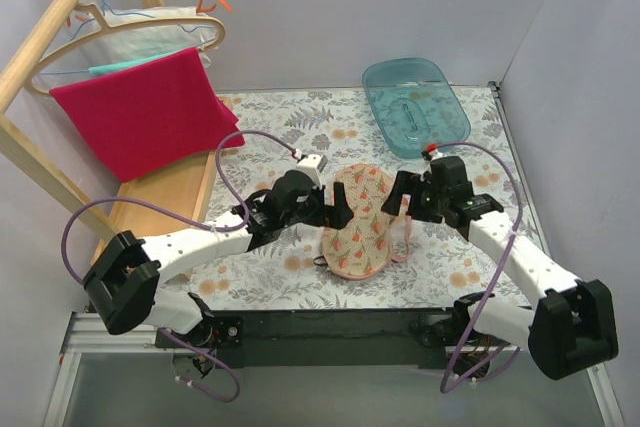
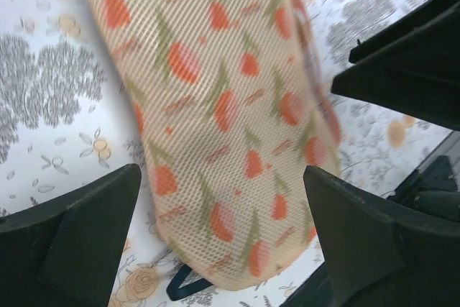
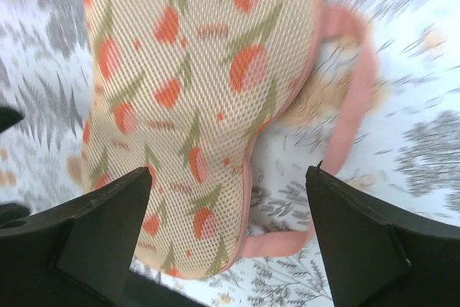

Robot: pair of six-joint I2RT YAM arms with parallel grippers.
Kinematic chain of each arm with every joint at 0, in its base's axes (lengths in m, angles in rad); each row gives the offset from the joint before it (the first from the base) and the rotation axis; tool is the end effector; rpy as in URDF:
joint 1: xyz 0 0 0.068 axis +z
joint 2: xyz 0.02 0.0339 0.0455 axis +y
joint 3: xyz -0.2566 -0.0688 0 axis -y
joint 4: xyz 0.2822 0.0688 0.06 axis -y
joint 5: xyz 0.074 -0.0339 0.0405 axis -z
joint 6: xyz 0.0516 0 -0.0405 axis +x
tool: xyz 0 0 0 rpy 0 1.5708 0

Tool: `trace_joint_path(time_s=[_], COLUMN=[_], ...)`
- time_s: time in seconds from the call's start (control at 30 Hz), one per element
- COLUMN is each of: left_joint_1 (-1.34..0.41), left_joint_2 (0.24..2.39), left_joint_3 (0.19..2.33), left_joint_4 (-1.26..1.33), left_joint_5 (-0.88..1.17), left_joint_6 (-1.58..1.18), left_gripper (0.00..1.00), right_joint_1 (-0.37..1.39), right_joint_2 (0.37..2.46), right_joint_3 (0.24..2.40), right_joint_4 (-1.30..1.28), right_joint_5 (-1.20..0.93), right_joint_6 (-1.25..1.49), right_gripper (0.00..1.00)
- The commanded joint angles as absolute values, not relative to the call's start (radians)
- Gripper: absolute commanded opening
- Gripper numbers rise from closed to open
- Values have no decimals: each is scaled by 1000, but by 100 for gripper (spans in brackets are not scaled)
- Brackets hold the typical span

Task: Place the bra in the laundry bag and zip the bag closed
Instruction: Adjust the laundry bag at the center of the board, then reset both arms

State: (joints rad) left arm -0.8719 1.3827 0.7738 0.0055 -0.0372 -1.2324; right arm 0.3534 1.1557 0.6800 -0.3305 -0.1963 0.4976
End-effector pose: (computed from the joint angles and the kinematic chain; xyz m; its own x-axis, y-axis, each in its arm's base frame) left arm 0.2210 -0.2600 0.1821 -0.8243 -0.4844 -0.2933 -0.0969 0.6310 -0.7697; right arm 0.2603 0.1067 0.1825 -0.8174 0.1974 -0.5411 -0.0864 0.8867 0.4541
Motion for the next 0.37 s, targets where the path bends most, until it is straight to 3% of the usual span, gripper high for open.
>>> trace_joint_path(time_s=[0.0, 0.23, 0.33], left_joint_1=[-867, -865, -865], left_joint_2=[1310, 1281, 1269], left_joint_3=[917, 1035, 1026], left_joint_4=[-158, -297, -295], left_joint_5=[-83, -139, -254], left_joint_6=[-1181, -1167, -1164], left_gripper=[98, 98, 98], right_joint_1=[347, 304, 299], right_joint_2=[1057, 973, 940], right_joint_3=[776, 747, 707], right_joint_4=[-391, -411, -387], right_joint_5=[87, 268, 403], right_joint_6=[436, 399, 399], right_gripper=[98, 99, 98])
